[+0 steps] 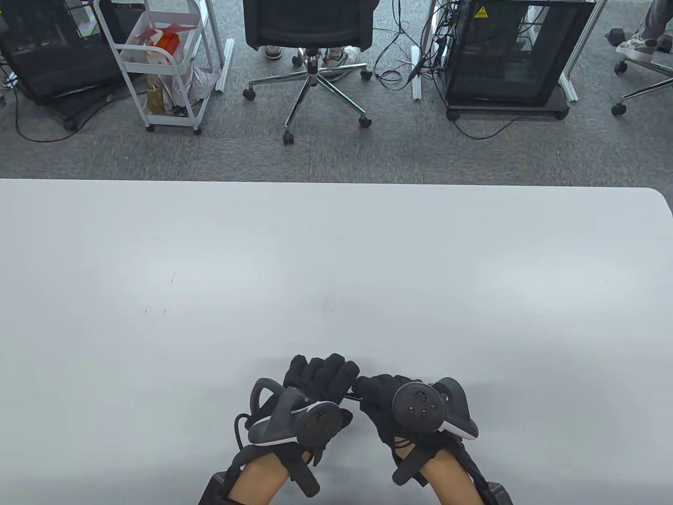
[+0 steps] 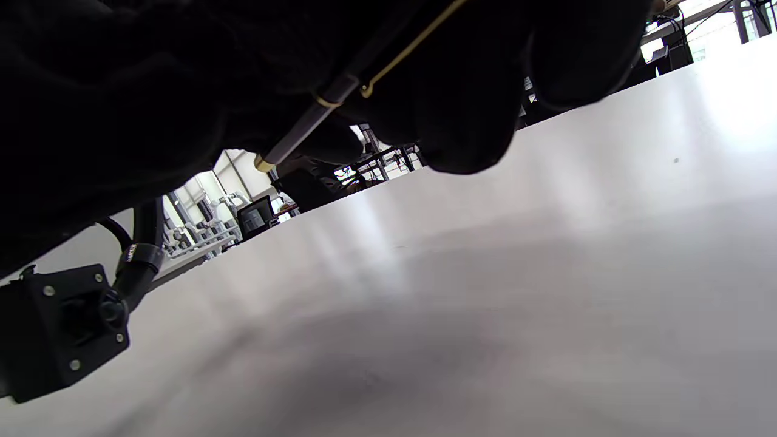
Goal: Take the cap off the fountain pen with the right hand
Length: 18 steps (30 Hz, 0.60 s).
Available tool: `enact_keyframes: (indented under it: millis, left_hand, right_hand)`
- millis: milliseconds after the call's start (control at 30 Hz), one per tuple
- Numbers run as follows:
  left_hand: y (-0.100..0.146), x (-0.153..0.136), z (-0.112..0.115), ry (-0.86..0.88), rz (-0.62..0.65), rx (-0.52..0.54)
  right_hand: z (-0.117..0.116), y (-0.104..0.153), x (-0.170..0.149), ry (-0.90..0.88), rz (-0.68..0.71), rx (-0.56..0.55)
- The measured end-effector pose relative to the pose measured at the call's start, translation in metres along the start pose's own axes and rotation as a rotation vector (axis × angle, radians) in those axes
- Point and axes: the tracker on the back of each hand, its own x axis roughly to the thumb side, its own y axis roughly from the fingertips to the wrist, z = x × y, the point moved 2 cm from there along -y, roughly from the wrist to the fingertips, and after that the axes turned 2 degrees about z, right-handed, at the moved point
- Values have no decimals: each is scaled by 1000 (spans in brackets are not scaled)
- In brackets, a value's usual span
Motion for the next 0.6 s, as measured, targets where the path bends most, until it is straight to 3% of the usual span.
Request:
enact_keyframes:
  millis: [133,300,467,600]
  left_hand:
    - [-2,4,1,-11,2,-22]
    - [0,1,-5,-44,-58,32]
    - [2,-3,-7,-54,-85,33]
    - [3,-6,-11,-50,-95,52]
  right_hand:
    - [0,0,6,-4,9,1]
    - [1,1,8,-130,25,-40]
    - [1,1,14,-116,57,-54]
    - [6,1,19,78,81,-68]
